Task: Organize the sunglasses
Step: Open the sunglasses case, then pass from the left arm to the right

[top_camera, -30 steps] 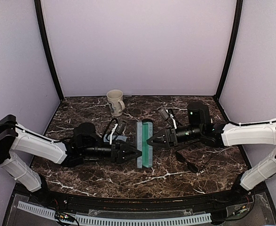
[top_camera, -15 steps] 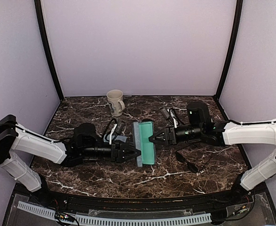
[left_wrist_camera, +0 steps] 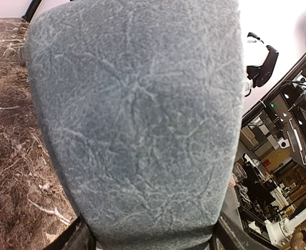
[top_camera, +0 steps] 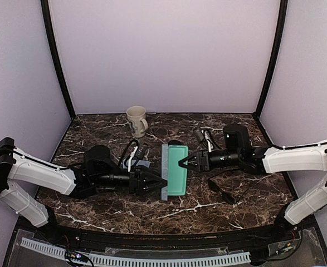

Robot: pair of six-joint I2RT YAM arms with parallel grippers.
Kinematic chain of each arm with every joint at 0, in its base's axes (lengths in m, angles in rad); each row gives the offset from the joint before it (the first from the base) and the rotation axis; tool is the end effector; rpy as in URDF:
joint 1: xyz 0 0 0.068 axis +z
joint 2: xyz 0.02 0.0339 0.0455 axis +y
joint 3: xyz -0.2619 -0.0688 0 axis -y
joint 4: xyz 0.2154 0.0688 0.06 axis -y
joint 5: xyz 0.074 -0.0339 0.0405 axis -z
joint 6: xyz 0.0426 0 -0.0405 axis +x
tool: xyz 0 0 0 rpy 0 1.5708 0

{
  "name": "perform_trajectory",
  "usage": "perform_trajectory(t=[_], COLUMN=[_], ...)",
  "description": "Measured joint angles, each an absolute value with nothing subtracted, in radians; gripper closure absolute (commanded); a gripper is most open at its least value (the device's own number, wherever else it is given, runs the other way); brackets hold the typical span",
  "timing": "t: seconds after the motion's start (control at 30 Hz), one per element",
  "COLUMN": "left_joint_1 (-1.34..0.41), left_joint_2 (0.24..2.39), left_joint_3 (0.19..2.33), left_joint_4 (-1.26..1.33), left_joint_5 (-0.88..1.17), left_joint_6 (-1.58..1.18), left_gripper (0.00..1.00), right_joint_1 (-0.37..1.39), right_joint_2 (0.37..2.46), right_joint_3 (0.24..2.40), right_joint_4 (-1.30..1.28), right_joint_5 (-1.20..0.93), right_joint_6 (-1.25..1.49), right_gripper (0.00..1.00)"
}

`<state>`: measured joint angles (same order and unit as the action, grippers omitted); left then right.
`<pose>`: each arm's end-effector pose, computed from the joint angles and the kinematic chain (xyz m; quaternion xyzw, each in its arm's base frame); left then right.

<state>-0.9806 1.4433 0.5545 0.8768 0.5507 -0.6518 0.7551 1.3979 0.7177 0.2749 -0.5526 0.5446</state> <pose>0.1369 -0.2445 0.2426 0.3006 0.6440 -0.6252 0.3224 0.1896 0.2092 0.2392 -0.2337 0.7831 0.5017 0.2837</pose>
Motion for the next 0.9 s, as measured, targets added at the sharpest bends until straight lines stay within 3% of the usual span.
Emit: perform_trajectory(t=[0.27, 0.33, 0.47, 0.63, 0.77, 0.83, 0.9], left_joint_1=[-0.993, -0.994, -0.994, -0.996, -0.999, -1.0, -1.0], left_joint_2=[1.432, 1.439, 1.481, 1.548, 1.577, 1.578, 1.578], left_joint_3=[0.542, 0.539, 0.532, 0.521, 0.521, 0.521, 0.521], left_joint_4=[0.9, 0.927, 0.999, 1.084, 1.115, 1.121, 1.13], left_joint_5=[0.514, 0.511, 0.498, 0.484, 0.476, 0.471, 0.463], left_joint_6=[-0.658, -0.669, -0.693, -0.711, -0.715, -0.713, -0.701], left_gripper=[1.0, 1.0, 1.0, 0.97, 0.77, 0.59, 0.49], right_joint_1=[0.753, 0.753, 0.755, 0.754, 0.754, 0.755, 0.757], right_joint_2=[1.382, 1.374, 1.357, 1.349, 1.346, 1.346, 1.346], right_joint_3=[0.656, 0.656, 0.657, 0.664, 0.702, 0.739, 0.79], right_joint_4=[0.408, 0.419, 0.413, 0.346, 0.249, 0.184, 0.104], right_joint_5=[-0.585, -0.586, -0.603, -0.597, -0.569, -0.552, -0.527], right_joint_6=[0.577, 0.579, 0.57, 0.547, 0.506, 0.478, 0.442], right_gripper=[0.54, 0.72, 0.83, 0.9, 0.95, 0.96, 0.96])
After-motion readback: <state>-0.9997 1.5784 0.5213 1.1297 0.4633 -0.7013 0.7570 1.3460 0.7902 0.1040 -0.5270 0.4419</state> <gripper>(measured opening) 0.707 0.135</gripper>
